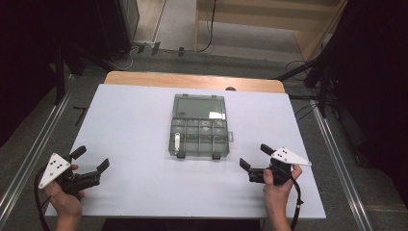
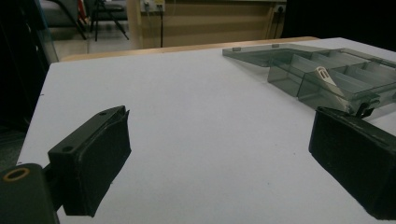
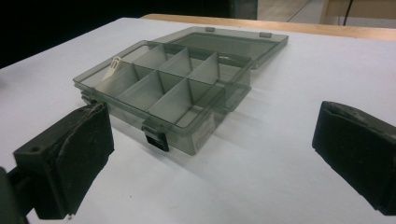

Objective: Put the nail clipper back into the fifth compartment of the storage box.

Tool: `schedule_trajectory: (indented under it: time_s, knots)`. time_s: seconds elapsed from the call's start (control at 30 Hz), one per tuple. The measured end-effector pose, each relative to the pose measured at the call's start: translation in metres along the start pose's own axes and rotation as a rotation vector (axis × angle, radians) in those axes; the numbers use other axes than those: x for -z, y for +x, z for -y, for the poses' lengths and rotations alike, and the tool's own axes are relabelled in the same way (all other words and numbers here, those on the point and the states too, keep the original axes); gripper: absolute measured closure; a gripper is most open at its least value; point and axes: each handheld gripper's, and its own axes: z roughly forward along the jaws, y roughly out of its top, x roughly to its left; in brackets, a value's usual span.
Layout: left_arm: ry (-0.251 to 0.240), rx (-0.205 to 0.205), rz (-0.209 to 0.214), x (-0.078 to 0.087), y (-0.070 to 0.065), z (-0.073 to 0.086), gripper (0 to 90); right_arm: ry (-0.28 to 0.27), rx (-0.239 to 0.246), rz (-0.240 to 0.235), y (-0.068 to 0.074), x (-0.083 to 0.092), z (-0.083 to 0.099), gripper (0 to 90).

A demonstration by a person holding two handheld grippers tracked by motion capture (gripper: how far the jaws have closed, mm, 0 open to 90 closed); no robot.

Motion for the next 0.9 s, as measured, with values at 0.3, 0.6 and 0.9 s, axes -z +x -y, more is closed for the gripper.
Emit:
schedule_trajectory:
  time_s: [0.3,0.6,0.9]
  knots:
    - [-0.001,0.001,0.0,0.0,0.0,0.0,4.8,-0.025,-0.013,0.034,-0.016,0.017,0.01,0.0]
    - [-0.006,0.004,-0.001,0.001,0.0,0.0,4.8,-0.053,-0.028,0.05,-0.032,0.034,0.018,0.0]
    - [-0.005,0.002,-0.002,0.001,0.0,0.0,4.8,-0.077,-0.024,0.072,-0.048,0.051,0.026,0.0]
